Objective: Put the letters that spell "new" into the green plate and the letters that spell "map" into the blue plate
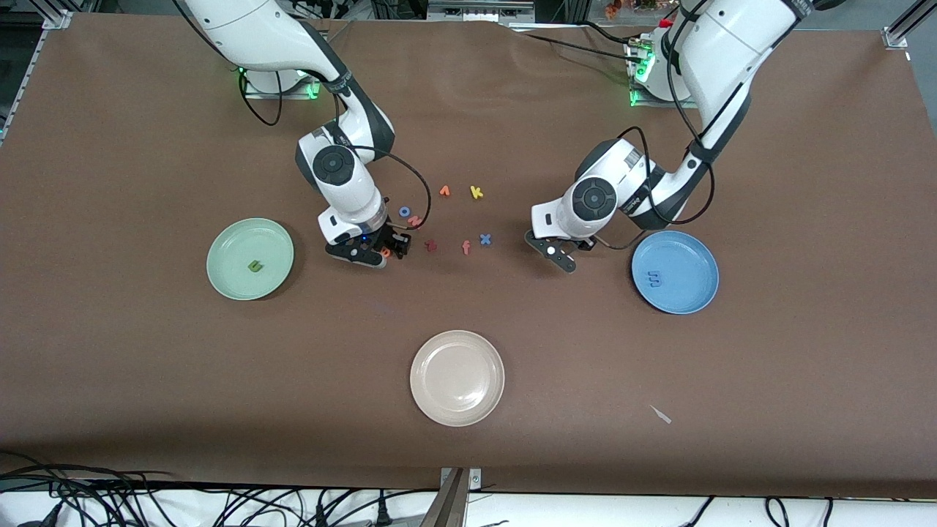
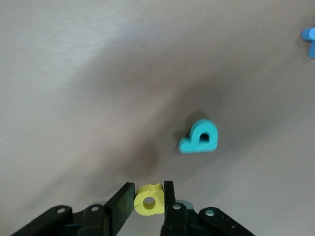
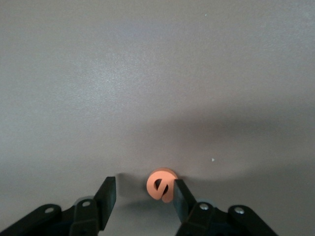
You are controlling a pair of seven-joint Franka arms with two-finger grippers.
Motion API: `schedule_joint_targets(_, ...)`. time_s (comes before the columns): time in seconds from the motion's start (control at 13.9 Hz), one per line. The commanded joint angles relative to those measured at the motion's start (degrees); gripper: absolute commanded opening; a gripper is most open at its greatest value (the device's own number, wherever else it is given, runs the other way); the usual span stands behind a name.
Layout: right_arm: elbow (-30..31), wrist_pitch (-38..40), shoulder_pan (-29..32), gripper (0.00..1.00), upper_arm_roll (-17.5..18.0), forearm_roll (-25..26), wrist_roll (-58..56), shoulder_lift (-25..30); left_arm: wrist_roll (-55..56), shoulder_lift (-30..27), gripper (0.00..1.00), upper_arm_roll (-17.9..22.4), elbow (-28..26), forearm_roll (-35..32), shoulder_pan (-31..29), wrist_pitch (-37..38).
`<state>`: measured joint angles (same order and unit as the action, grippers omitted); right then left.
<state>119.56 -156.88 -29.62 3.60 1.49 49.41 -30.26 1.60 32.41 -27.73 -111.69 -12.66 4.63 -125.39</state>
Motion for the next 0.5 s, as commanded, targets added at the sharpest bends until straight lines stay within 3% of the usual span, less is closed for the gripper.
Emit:
schedule_joint_targets(0.0, -0.38, -0.36, -1.05, 0.57, -1.14, -0.78, 0.43, -0.94, -5.52, -2.52, 0.02, 0.22, 6.81, -1.49, -0.85, 12.41)
schedule_joint_targets(0.14, -0.38, -0.09, -1.05, 0.57, -1.4, -0.78, 0.17, -0.68, -12.19, -2.43, 0.03, 1.45, 9.38, -2.71, -3.56, 15.52)
schedule_joint_targets(0.43, 0.68, 0.0, -0.97, 0.57, -2.1, -0.52, -0.45, -0.15, -25.06, 0.19, 0.04, 1.63, 10.71, -8.24, -11.91, 14.47)
